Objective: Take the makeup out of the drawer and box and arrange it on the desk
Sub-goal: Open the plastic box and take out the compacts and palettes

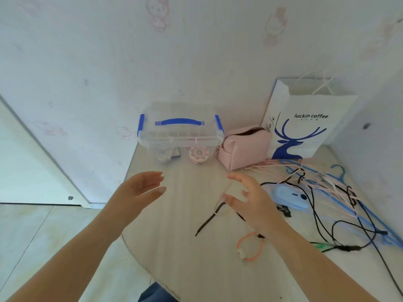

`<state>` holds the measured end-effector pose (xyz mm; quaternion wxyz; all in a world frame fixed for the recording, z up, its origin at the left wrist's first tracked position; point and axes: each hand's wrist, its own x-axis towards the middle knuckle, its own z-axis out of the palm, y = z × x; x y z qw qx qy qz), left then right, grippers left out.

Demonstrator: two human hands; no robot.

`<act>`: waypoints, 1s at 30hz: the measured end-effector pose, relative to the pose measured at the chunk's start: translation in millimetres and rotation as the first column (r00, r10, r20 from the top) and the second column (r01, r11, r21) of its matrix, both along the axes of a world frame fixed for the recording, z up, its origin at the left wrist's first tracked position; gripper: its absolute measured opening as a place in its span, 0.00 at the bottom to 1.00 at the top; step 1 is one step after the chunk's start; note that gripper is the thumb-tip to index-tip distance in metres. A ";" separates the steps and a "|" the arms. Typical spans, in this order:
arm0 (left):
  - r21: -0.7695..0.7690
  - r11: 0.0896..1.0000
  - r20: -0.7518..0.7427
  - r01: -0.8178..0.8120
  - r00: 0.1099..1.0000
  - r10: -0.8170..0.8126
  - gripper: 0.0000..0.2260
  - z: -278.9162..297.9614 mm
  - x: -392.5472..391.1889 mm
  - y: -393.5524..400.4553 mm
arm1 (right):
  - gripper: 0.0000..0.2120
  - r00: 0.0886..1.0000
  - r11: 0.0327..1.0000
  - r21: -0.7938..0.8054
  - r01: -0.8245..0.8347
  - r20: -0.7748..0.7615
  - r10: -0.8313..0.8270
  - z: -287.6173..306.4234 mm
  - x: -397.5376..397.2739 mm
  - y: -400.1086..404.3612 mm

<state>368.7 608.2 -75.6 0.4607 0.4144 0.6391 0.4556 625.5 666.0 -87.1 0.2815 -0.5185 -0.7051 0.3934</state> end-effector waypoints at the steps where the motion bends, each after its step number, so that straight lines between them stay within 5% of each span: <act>1: -0.009 1.000 0.007 -0.023 1.000 0.023 0.14 -4.8 -11.0 15.3 | 0.19 1.000 1.000 0.005 0.012 0.011 -0.012 -0.2 -8.8 16.9; 9: -0.079 0.974 -0.074 -0.213 0.975 0.208 0.29 -30.3 -90.3 135.2 | 0.21 0.991 0.994 -0.047 0.102 0.087 -0.097 2.9 -77.1 156.5; 13: -0.132 0.977 0.050 -0.169 0.983 0.177 0.34 -40.6 -108.1 180.1 | 0.31 0.968 0.987 -0.023 0.157 0.199 -0.149 2.0 -92.3 207.2; 19: -0.148 0.984 0.134 -0.098 0.984 0.119 0.28 -54.1 -113.8 216.7 | 0.23 0.961 0.965 -0.197 0.172 0.251 -0.120 3.7 -95.3 237.4; 21: -0.138 0.986 0.116 -0.098 0.987 0.114 0.26 -57.3 -114.3 221.4 | 0.31 0.962 0.955 -0.241 0.170 0.251 -0.108 -3.1 -96.9 241.0; 23: -0.126 0.986 0.089 -0.106 0.989 0.117 0.26 -58.6 -114.3 222.4 | 0.38 0.956 0.950 -0.239 0.200 0.259 -0.136 -5.8 -100.0 241.2; 30: -0.094 0.990 0.076 -0.104 0.991 0.111 0.27 -47.5 -123.4 210.6 | 0.33 0.949 0.943 -0.180 0.280 0.201 -0.243 -8.2 -101.2 221.5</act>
